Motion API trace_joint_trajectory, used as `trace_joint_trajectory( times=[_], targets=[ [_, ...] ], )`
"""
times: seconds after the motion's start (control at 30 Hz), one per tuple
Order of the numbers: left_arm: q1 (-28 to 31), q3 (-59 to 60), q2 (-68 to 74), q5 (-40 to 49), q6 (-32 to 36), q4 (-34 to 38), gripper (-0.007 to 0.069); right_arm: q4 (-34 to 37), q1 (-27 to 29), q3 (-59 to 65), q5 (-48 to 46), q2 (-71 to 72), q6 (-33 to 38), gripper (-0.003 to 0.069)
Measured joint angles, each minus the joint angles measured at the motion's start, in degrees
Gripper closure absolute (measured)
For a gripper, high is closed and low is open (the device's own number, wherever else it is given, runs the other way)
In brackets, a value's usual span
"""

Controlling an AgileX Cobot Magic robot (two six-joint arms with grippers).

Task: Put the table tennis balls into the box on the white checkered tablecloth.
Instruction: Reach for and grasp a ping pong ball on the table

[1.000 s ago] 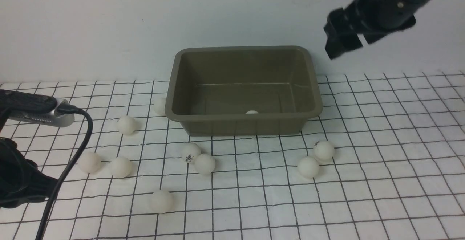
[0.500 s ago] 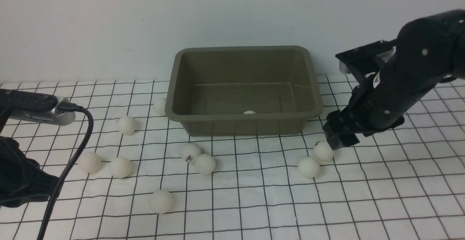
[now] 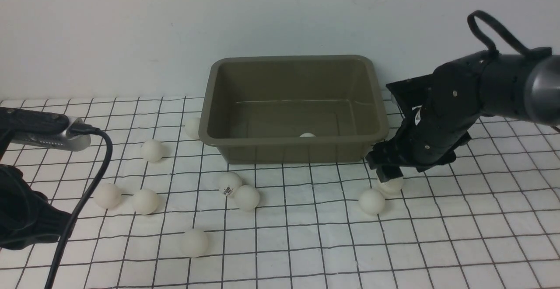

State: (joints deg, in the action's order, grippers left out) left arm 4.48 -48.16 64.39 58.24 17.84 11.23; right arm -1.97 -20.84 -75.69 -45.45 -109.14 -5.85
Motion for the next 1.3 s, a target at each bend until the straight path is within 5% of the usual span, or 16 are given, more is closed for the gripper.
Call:
trace_joint_trajectory(
  times=[0.8, 1.3],
  targets=[
    [0.0, 0.0, 0.0, 0.0, 0.0, 0.1, 0.0629, 0.4, 0.0, -0.6, 4.2, -4.5, -0.3, 0.0146],
    [0.0, 0.0, 0.0, 0.0, 0.0, 0.1, 0.0629, 0.4, 0.0, -0.7, 4.8, -7.1, -0.4, 0.0295]
  ],
)
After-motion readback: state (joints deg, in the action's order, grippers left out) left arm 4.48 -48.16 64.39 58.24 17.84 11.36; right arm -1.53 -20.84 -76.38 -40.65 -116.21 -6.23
